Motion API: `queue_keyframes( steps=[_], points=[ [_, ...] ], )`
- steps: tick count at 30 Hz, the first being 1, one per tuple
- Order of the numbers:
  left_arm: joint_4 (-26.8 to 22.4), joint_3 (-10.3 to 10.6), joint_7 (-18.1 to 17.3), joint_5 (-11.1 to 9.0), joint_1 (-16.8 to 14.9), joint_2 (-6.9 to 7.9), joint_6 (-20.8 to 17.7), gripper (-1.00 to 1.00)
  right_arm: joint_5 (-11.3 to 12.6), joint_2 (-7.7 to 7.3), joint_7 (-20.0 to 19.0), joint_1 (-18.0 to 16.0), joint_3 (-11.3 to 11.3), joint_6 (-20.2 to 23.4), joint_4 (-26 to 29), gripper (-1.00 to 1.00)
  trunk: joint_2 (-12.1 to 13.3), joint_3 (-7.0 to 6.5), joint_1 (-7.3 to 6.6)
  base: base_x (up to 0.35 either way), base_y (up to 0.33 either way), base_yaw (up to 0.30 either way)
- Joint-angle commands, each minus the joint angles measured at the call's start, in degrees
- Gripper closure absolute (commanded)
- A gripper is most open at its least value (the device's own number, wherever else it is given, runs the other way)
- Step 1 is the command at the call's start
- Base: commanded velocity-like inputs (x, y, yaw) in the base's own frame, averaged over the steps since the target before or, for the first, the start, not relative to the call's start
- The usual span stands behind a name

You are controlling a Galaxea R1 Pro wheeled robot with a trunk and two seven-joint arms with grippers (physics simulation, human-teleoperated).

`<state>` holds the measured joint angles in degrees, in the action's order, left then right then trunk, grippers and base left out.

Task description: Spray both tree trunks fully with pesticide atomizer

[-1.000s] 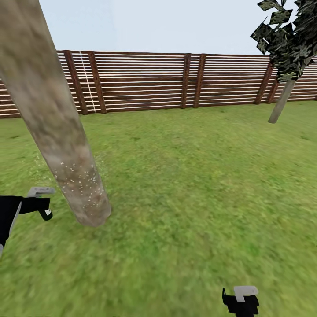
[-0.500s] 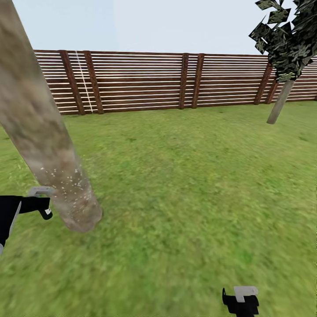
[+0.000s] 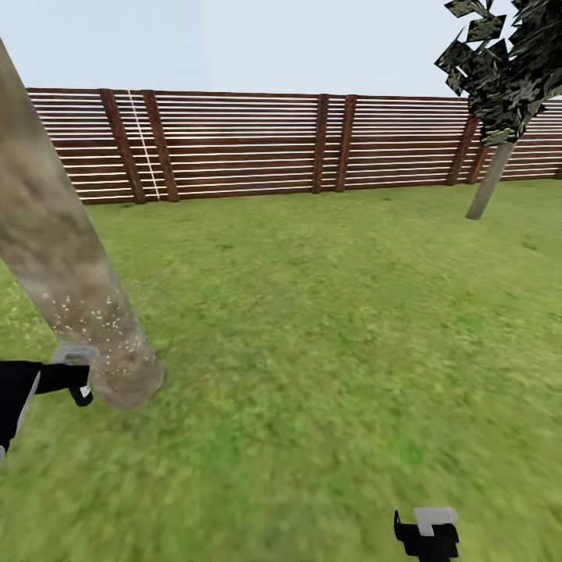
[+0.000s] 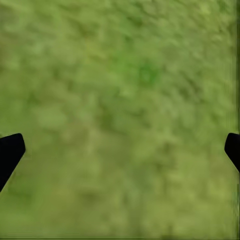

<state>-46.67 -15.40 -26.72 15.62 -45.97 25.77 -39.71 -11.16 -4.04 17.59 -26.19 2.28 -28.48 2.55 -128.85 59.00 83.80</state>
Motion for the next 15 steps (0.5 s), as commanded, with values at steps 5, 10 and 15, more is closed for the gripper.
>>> queue_keyframes(
  steps=[5,10,15],
  points=[
    [2.67,-0.4,-0.05,-0.46,2.65,-0.1,1.8,1.0,0.0,0.02,0.02,0.0,0.0,0.0,0.08,-1.0,0.0,-0.01,0.0,-0.252,-0.153,0.0],
    [16.65,-0.07,-0.89,-0.33,2.73,-0.04,21.73,1.0,-0.12,0.09,-0.33,-0.05,-0.1,0.08,1.46,-1.0,0.0,-0.01,0.0,-0.329,-0.012,0.0],
    [21.53,7.24,-14.03,6.01,2.73,-0.08,35.82,1.0,-14.99,0.16,-9.55,-0.05,-3.55,7.34,16.99,-1.0,0.0,-0.01,0.0,-0.337,0.0,0.0]
  ],
)
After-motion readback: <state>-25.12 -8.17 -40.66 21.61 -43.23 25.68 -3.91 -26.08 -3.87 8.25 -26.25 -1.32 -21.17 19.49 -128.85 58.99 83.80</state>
